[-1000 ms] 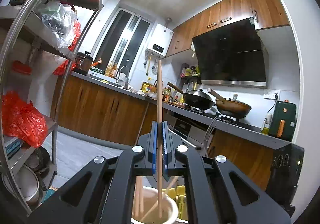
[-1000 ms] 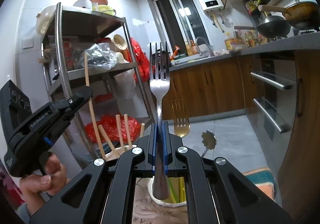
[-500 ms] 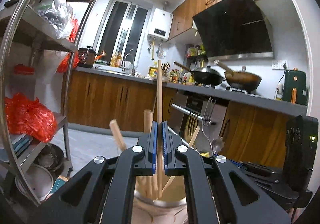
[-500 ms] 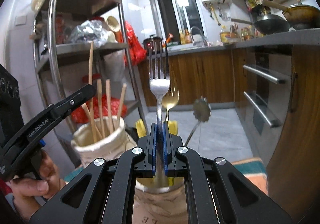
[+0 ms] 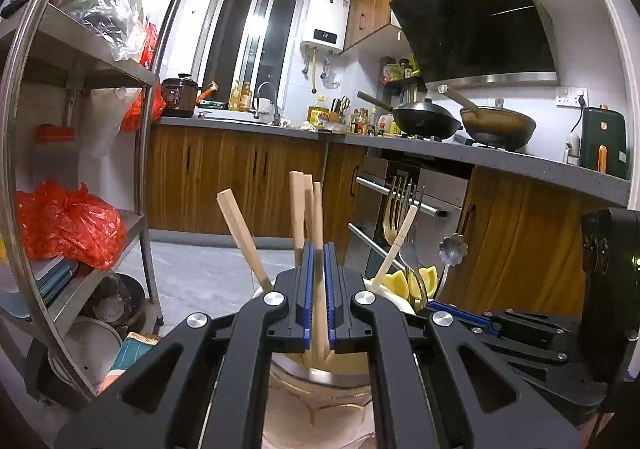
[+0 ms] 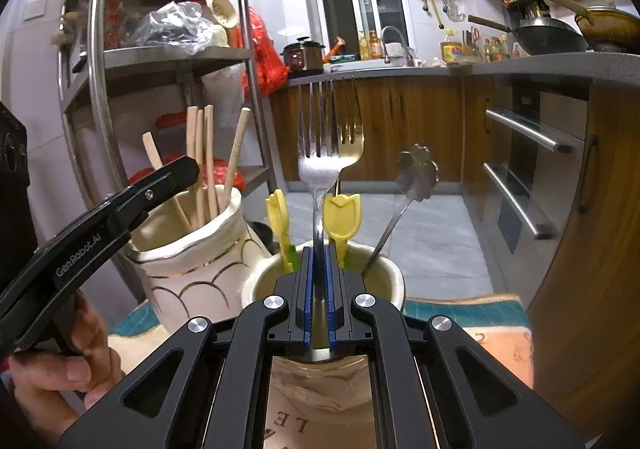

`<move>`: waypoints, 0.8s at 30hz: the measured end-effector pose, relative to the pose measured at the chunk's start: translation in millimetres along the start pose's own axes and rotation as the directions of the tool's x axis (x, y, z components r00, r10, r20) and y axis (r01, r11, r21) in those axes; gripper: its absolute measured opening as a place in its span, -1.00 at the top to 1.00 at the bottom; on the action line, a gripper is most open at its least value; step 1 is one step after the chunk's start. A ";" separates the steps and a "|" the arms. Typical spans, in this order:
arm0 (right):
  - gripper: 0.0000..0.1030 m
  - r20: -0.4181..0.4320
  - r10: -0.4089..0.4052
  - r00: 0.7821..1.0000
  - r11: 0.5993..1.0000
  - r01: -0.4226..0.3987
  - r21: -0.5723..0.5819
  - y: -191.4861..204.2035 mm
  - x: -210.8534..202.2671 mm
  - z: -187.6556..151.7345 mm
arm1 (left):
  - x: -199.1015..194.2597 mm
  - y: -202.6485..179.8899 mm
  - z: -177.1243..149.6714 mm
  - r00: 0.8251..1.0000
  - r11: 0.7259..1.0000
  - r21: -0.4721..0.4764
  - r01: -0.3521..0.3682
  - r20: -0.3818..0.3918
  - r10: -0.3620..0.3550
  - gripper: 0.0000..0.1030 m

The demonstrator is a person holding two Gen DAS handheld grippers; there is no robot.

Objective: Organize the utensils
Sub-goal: 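Open the left tool to drop the chopstick while the right tool drops the silver fork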

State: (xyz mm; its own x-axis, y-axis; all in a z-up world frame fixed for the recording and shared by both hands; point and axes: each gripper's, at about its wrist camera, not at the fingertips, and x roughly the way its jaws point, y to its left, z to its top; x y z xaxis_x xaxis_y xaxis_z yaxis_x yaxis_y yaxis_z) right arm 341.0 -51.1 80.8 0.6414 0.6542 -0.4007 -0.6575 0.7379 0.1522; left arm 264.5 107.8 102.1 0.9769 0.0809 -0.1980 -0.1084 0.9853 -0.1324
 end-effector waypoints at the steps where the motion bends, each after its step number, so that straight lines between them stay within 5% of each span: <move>1: 0.87 -0.003 -0.001 1.000 1.000 0.001 0.000 0.3 -0.2 -0.1 | -0.2 0.3 0.2 1.000 1.000 0.000 -0.002 0.000 0.002 0.87; 4: 0.79 -0.005 -0.003 1.000 1.000 0.003 -0.007 1.6 -1.5 0.1 | -1.6 1.4 1.5 1.000 1.000 -0.002 -0.006 0.001 0.006 0.81; 8: 0.56 0.015 -0.010 1.000 1.000 0.010 -0.017 4.2 -8.0 2.0 | -10.0 1.4 4.0 0.999 1.000 -0.003 -0.019 0.026 0.019 0.23; 14: 0.48 0.046 -0.013 0.999 1.000 0.014 -0.024 5.1 -24.2 5.2 | -30.2 -4.0 7.7 0.999 0.999 0.029 -0.014 0.042 0.013 -0.07; 19: -0.09 0.083 -0.014 0.996 0.999 0.017 -0.028 5.4 -46.8 6.9 | -52.1 -2.8 9.8 0.999 0.999 0.022 -0.026 0.048 0.024 -0.45; 24: -0.28 0.119 -0.026 0.993 1.000 0.027 -0.010 3.6 -75.0 2.7 | -76.3 -4.2 11.6 0.997 0.999 0.018 -0.026 0.066 0.025 -0.82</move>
State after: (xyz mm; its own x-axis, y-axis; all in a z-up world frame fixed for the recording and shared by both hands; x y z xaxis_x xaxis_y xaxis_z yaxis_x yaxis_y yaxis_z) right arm 291.6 -97.1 113.8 0.7007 0.6502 -0.2939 -0.6438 0.7536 0.1323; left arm 192.5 99.2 129.1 0.9839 0.1152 -0.1363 -0.1305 0.9854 -0.1092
